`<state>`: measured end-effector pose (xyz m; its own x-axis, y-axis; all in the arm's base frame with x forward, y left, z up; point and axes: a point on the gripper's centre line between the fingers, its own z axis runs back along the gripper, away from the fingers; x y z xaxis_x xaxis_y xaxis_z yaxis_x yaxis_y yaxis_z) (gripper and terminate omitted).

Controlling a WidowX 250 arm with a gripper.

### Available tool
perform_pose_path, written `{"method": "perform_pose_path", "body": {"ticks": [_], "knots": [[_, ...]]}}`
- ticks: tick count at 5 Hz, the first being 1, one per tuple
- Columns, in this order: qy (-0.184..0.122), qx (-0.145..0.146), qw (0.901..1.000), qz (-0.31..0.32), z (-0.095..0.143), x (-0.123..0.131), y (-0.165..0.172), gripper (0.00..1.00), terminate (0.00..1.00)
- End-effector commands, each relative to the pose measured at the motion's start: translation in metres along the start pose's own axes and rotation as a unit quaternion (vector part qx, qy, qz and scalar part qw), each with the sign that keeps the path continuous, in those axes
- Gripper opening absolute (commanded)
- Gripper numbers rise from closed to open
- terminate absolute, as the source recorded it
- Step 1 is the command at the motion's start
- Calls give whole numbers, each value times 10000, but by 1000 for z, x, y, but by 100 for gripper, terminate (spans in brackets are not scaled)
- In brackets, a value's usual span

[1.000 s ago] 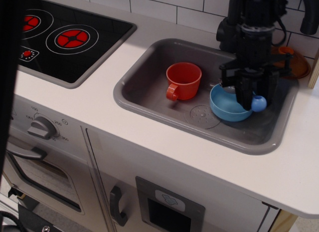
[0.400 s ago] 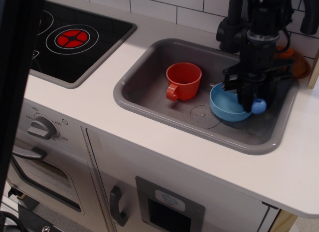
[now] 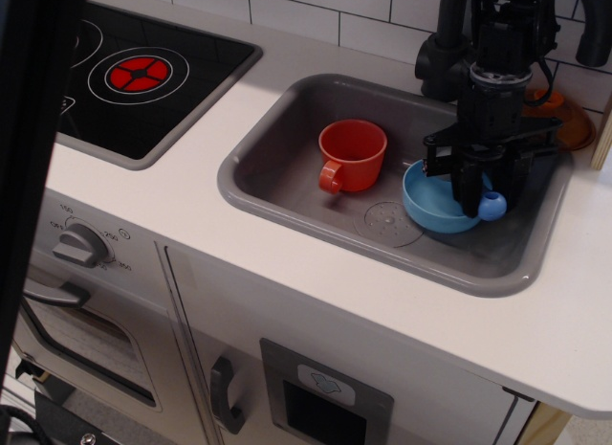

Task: Put spoon in bowl sink

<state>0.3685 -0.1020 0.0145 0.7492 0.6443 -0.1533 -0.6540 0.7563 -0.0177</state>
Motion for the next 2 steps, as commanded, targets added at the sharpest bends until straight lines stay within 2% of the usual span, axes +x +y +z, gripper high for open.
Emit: {"method": "perform_pose_path", "body": {"ticks": [1,2], "knots": [[-271,-137,9995,-53,34,-4,-8,100,0],[-368,-321,9987,-135,46,-7,-5,100,0]]}}
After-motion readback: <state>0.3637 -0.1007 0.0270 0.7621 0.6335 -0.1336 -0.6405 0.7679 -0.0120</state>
